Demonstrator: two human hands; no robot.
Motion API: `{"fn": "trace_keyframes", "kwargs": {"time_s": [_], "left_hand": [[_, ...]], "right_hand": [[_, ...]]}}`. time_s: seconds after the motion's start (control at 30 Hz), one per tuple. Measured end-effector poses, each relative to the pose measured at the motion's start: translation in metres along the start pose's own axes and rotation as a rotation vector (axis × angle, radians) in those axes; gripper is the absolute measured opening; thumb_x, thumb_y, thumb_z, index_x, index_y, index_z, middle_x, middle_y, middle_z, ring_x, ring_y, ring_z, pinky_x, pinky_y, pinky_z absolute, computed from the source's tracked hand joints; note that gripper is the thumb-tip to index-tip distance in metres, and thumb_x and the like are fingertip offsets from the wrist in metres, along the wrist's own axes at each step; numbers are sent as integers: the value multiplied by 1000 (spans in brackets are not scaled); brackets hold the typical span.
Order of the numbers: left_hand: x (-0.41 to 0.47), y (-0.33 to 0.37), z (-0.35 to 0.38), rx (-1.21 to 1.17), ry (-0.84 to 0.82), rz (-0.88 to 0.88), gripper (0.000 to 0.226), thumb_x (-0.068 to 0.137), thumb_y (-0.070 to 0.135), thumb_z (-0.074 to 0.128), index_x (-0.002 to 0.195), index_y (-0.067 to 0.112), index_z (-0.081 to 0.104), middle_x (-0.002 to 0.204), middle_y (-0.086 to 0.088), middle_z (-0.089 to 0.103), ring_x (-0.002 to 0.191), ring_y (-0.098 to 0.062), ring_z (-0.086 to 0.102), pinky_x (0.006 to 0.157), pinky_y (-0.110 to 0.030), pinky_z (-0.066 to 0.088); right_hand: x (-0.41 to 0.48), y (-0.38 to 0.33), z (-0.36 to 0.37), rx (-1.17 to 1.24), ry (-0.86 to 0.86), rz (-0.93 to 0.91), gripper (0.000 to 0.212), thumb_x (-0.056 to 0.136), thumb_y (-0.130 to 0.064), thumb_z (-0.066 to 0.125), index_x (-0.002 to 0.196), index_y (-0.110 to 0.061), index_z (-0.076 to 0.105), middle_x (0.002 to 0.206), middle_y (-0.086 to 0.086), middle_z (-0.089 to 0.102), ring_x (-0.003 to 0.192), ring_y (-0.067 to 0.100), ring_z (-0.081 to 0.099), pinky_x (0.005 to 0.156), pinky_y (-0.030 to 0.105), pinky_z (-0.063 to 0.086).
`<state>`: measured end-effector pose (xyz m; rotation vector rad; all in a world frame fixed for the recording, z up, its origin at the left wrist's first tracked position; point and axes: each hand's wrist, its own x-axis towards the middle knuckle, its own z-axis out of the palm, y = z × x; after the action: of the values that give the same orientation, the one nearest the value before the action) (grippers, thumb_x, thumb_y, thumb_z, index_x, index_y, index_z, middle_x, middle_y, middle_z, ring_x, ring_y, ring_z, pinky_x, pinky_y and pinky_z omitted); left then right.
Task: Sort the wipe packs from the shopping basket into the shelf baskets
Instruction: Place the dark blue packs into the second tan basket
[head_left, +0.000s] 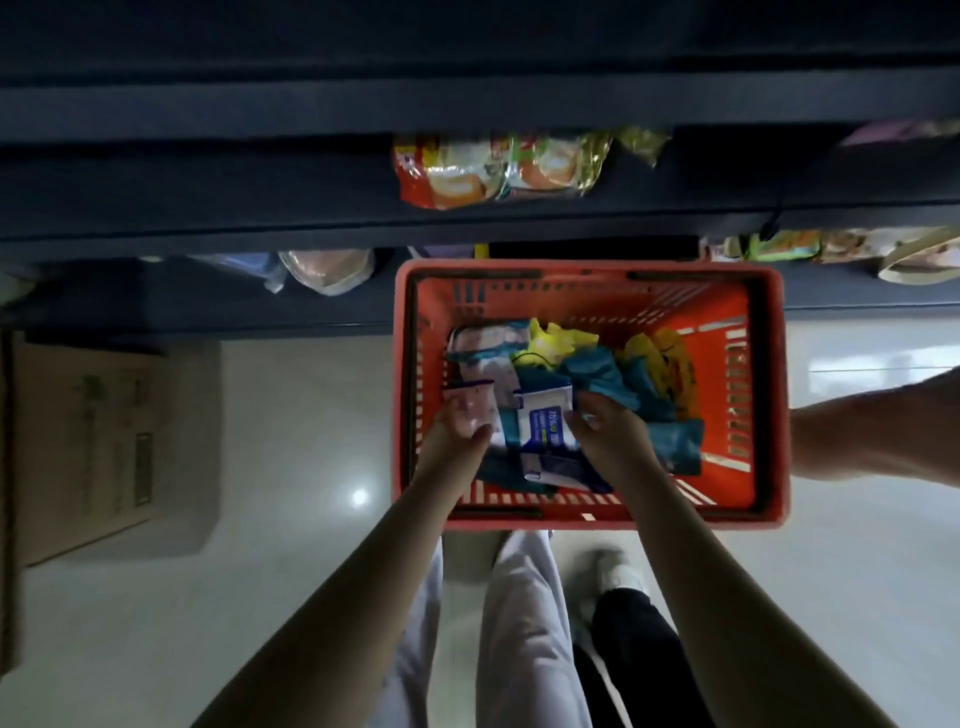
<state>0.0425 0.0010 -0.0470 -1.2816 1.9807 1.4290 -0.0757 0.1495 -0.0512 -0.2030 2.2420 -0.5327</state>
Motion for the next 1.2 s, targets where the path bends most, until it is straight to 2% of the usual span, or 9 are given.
{"fn": "trace_keyframes", "kwargs": {"time_s": [0.17,0.37,0.53,0.67,0.8,0.93,1.07,1.13,1.2], "left_hand": [[28,-22,23,-367,22,-195,47,84,32,68,127,29,49,111,6,66,101,-16,64,88,-40,53],[41,-31,32,-469,-8,-355,30,90,30,61,118,20,57,103,-4,67,87,-18,66,63,-26,45],[47,-33,33,-428,-61,-298,30,94,35,57,119,20,58,109,-5,66,92,-17,64,68,-29,48],[49,-33,39,-334,20,-310,35,92,37,61,120,19,56,102,-1,64,86,-15,64,68,-29,51],[42,-28,39,-274,90,-224,41,86,46,64,118,21,56,105,5,64,98,-16,62,88,-39,51],[19,3,14,-409,161,-43,27,91,33,63,114,20,56,106,4,67,96,-15,66,82,-35,54],[-23,49,-32,-538,125,94,25,95,29,59,118,19,57,106,7,69,95,-5,68,77,-24,56],[-54,79,-60,-599,108,110,23,96,28,58,116,18,58,108,2,70,99,-14,68,81,-33,57],[-88,107,-90,-650,82,79,24,94,31,60,113,17,55,106,0,68,100,-20,67,77,-35,56]], "right_hand": [[31,14,23,28,-37,34,42,93,-28,61,130,-11,55,124,12,63,108,29,61,89,37,50],[44,23,37,51,46,65,49,85,-28,70,128,-13,55,118,7,63,101,24,60,75,27,43],[46,26,42,10,97,74,46,82,-22,73,123,-7,57,120,12,58,102,28,58,75,25,37],[45,28,43,74,128,99,38,85,-15,69,118,-8,52,108,6,52,90,17,47,72,26,33],[35,32,38,253,172,96,35,88,-16,66,118,-10,48,96,2,57,83,20,54,57,24,36],[8,20,5,502,246,35,35,92,-18,62,123,-18,48,109,0,63,92,18,64,69,32,54],[-38,-24,-54,629,394,-83,17,92,-17,61,106,-24,55,96,-3,70,86,15,69,68,33,57],[-72,-58,-88,707,421,-107,13,93,-19,61,102,-29,59,91,1,72,81,20,71,66,39,57],[-111,-93,-118,794,414,-122,9,93,-27,60,101,-31,61,94,7,72,87,30,70,75,50,59]]}}
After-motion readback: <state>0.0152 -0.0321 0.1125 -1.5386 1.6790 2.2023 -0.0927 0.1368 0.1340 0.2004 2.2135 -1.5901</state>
